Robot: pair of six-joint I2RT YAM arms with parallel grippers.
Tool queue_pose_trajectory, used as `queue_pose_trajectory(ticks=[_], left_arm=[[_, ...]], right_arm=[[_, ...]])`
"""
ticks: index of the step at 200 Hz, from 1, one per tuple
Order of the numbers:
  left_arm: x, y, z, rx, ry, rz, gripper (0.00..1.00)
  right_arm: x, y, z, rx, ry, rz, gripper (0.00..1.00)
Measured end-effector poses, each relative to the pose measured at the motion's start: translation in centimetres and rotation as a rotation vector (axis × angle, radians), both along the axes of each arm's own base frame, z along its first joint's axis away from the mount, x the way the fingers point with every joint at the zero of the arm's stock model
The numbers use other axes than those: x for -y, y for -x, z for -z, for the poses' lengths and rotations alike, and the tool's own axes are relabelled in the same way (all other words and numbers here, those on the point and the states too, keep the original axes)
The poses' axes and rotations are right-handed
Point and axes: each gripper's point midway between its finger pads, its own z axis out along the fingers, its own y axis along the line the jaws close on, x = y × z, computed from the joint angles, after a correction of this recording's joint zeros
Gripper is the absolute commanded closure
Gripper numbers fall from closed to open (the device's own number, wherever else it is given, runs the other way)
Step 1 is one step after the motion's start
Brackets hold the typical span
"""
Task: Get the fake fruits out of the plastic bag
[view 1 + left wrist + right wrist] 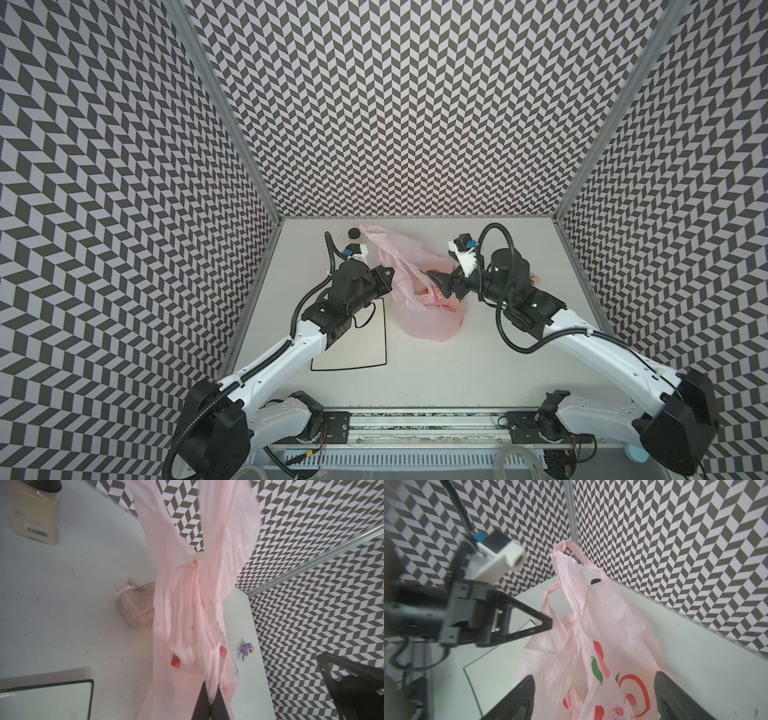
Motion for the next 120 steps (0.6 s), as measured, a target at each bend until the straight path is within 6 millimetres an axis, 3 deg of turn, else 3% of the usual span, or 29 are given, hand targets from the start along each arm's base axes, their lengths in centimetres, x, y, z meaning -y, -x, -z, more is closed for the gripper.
queue_pose_trajectory(ticks=[25,57,91,120], left_arm=[[-0.3,0.6,-0.6,0.034,0.014,0.007,1.0],[-0.3,0.9,-0.4,0.036,0.015,0.015,1.0],[-0.2,1.5,-0.6,0.045,0.02,0.023,1.0],[-0.4,1.7,-1.2,0.06,0.027,0.014,1.0]], right_arm=[[-3.3,-1.7,1.0,0.046,0.081,-0.031,0.16],[-6.0,-3.7,2.2,0.078,0.13,-0.023,0.21],[-6.9,-6.6,3.6,0.095,0.179,0.055,0.35],[-6.9,-8.2,4.7,0.093,0.206,0.113,0.36]])
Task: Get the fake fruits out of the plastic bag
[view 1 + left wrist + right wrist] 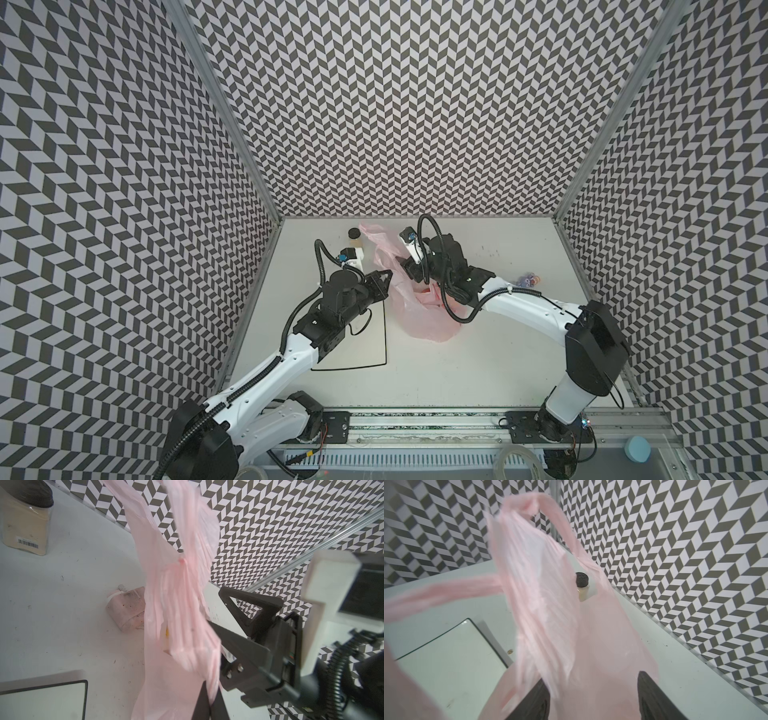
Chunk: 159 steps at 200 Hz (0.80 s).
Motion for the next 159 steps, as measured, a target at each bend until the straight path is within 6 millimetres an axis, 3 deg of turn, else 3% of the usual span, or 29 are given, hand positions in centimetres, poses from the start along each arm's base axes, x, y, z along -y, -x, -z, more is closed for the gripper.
queue_pose_trajectory(ticks=[43,111,136,159], left_arm=[[-1.4,0.2,0.0,-0.02,-0.005,-0.068,1.0],[-2.6,1.0,-1.4,0.005,0.018,-0.119,1.0],[-2.4,1.2,-1.2,-0.004,0.019,-0.118,1.0],[-2.3,1.3,-1.2,-0.005,0.02,-0.119,1.0]], right_arm=[[0.1,0.1,-0.9,0.018,-0.035,0.003,0.33],[0.0,-0.7,-1.0,0.043,-0.044,0.037,0.4],[-1.0,-1.5,0.1,0.038,-0.029,0.035,0.35],[-1.6,-1.1,0.7,0.028,-0.019,0.012,0.29]])
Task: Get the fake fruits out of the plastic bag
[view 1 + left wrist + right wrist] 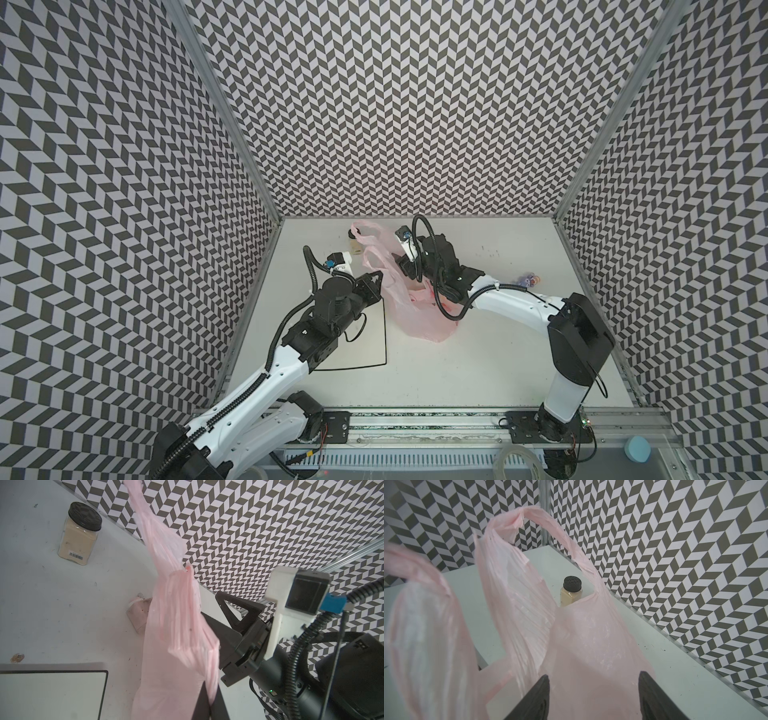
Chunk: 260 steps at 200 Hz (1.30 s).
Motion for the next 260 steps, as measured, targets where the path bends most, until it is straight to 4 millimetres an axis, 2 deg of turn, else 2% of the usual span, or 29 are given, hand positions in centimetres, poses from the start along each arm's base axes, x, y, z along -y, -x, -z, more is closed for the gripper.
queue_pose_trajectory(ticks=[36,82,115,145,160,191,202,230,244,260], left_arm=[[-0.3,0.2,0.1,-0.007,0.001,-0.016,1.0],[-1.0,0.7,0.3,-0.017,0.009,-0.036,1.0],[-1.1,1.1,0.4,-0.024,0.021,-0.04,1.0],[-1.2,1.3,0.6,-0.034,0.017,-0.041,1.0],[-1.2,1.5,0.7,-0.038,0.018,-0.044,1.0],[-1.5,1.8,0.4,-0.039,0.032,-0.056,1.0],[-1.7,1.9,0.4,-0.042,0.034,-0.067,1.0],[-2.5,2.0,0.2,-0.042,0.047,-0.107,1.0],[-2.9,1.9,-0.1,-0.031,0.048,-0.128,1.0],[-3.2,1.6,-0.6,0.0,0.036,-0.147,1.0]], right_arm=[[-0.4,1.1,-0.5,0.012,0.001,-0.045,0.22],[1.3,3.0,-0.6,0.055,0.069,-0.077,0.19],[1.5,2.5,0.6,0.079,0.142,-0.069,0.22],[0.5,0.7,2.6,0.071,0.19,-0.045,0.27],[-0.1,-0.3,3.0,0.074,0.192,-0.029,0.36],[-1.5,-1.9,1.7,0.106,0.145,0.019,0.79],[-1.7,-2.2,0.8,0.116,0.115,0.036,0.89],[-1.4,-2.6,-1.5,0.125,0.013,0.089,0.99],[-0.4,-2.3,-2.7,0.116,-0.046,0.123,1.0],[1.4,-1.8,-5.1,0.105,-0.14,0.164,1.0]])
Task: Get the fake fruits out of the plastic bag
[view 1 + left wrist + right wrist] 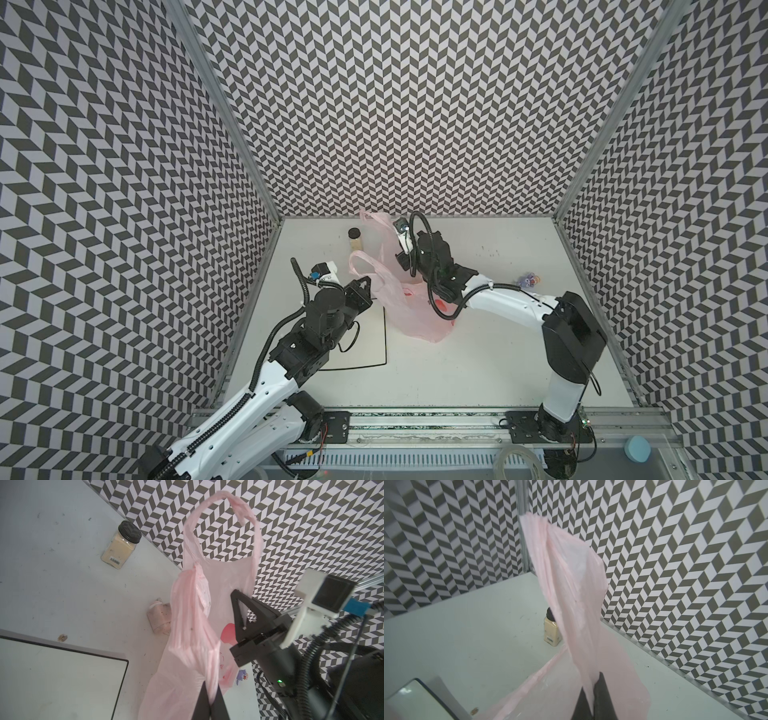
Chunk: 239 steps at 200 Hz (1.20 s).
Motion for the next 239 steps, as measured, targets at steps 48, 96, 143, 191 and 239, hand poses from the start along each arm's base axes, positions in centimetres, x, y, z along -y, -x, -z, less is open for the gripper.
queue_pose_trajectory(ticks=[48,96,143,191,239], left_arm=[[0.1,-2.6,-4.3,0.181,-0.097,-0.012,1.0],[2.4,-7.7,-9.1,0.41,-0.236,0.137,1.0],[5.9,-6.4,-9.0,0.618,-0.382,0.414,1.0],[6.4,0.9,-6.6,0.837,-0.515,0.606,1.0],[6.7,3.6,-4.7,0.945,-0.67,0.71,1.0]], right_arm=[[9.6,0.8,-8.5,0.052,-0.33,0.175,1.0],[15.7,2.0,-6.9,0.037,-0.505,0.323,1.0],[18.4,5.8,0.1,-0.117,-0.46,0.37,0.92],[21.7,11.4,1.9,-0.165,-0.403,0.351,0.32],[23.5,16.0,-1.4,-0.157,-0.339,0.269,0.22]])
